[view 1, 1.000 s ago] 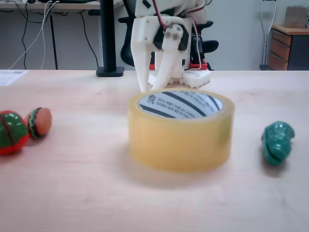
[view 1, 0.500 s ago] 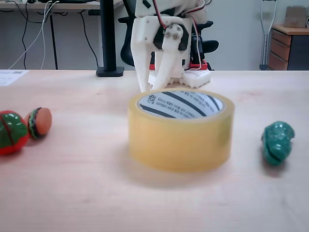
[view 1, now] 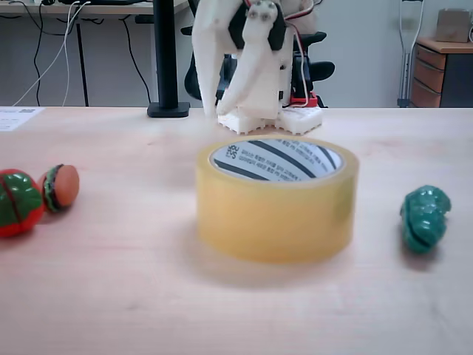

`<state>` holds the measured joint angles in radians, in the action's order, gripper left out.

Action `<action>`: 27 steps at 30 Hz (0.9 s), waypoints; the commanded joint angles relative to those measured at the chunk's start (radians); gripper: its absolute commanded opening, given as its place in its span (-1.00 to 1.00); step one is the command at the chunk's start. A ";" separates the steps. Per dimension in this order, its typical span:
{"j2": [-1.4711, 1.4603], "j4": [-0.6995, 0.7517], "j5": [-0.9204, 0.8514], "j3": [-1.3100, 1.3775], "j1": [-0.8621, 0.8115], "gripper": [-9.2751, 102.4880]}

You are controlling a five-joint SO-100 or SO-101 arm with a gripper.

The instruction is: Grasp a cucumber and put it in the hole.

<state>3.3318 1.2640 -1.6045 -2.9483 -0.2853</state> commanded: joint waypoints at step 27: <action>-0.973 -0.137 -0.032 0.982 -0.049 -0.73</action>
<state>2.3623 1.1582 -1.6291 -2.0724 -0.3774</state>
